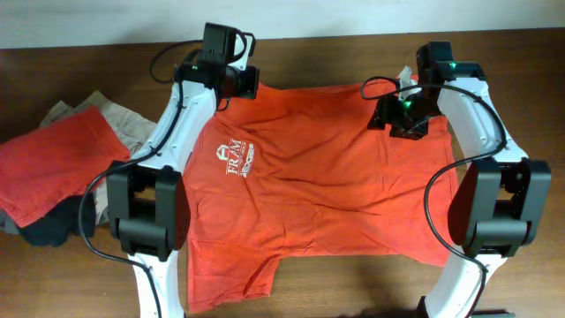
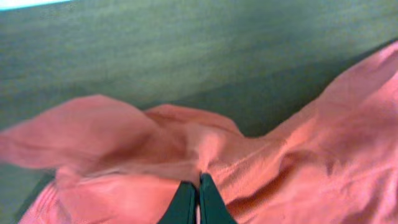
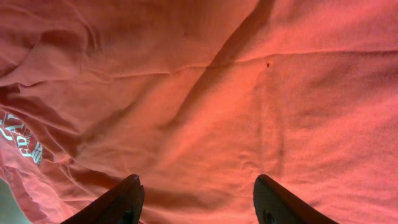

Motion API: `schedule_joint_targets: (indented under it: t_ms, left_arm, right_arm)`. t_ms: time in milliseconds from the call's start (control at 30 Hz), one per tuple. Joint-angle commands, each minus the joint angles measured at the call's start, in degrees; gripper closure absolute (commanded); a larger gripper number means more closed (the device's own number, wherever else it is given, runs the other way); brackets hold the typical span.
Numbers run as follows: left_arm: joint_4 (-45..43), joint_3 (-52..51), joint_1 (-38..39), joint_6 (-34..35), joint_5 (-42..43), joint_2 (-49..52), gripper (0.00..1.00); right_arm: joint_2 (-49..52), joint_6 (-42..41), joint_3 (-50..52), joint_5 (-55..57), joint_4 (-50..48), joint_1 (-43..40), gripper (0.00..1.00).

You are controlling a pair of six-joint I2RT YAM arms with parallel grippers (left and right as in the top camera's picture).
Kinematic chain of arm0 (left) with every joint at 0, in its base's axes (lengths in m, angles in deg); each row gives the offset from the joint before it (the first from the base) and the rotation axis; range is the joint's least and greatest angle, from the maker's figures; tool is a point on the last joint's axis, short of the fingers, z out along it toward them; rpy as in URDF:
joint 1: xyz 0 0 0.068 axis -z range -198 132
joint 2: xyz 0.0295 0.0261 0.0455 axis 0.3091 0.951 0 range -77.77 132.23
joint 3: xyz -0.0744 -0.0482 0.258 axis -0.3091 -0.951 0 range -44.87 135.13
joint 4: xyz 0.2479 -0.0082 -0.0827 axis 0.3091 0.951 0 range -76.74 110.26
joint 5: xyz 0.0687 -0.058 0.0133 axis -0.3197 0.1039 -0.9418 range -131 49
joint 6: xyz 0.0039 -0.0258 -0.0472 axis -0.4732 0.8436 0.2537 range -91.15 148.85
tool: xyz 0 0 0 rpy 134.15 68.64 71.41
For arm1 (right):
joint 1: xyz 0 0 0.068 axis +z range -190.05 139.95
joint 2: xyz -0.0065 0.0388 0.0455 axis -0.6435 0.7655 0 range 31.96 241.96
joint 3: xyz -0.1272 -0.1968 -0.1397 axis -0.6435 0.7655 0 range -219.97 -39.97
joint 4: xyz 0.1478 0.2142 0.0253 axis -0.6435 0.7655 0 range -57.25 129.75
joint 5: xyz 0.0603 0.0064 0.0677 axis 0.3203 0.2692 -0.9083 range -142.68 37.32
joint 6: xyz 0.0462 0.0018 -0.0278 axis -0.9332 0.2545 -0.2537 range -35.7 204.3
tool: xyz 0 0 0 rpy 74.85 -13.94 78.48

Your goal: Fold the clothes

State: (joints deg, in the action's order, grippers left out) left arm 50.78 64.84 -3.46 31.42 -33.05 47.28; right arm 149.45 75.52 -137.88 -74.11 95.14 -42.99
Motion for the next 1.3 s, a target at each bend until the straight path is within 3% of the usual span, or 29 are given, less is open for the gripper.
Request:
schedule_joint_targets:
  t_ms: [0,533,833,967,1100,1133,1200,1267]
  left_arm:
    - [3.76,2.82,-0.04,-0.92,-0.7,-0.02,0.99]
    - [22.64,5.9,6.8,-0.31,-1.2,-0.04,0.99]
    - [33.66,5.88,11.43,14.14,-8.0,-0.02,0.99]
    - [36.76,5.84,12.5,17.27,-8.2,-0.02,0.99]
    - [38.23,5.84,13.18,17.35,-8.2,-0.02,0.83]
    - [38.45,5.84,13.22,17.31,-8.26,-0.02,0.71]
    - [38.77,5.84,13.2,17.09,-9.66,-0.02,0.63]
    - [38.69,5.84,12.72,17.11,-19.12,-0.02,0.53]
  right_arm:
    - [0.63,0.44,0.26,0.79,0.07,0.31,0.38]
    - [0.63,0.44,0.26,1.18,0.07,0.28,0.38]
    - [0.63,0.44,0.26,1.18,0.04,0.28,0.38]
    - [0.63,0.44,0.26,1.18,0.04,0.28,0.38]
    - [0.63,0.42,0.26,1.16,0.02,0.28,0.38]
    - [0.63,0.44,0.26,1.16,0.02,0.28,0.38]
    - [0.63,0.44,0.26,1.16,0.02,0.28,0.38]
    - [0.63,0.44,0.26,1.16,0.02,0.28,0.38]
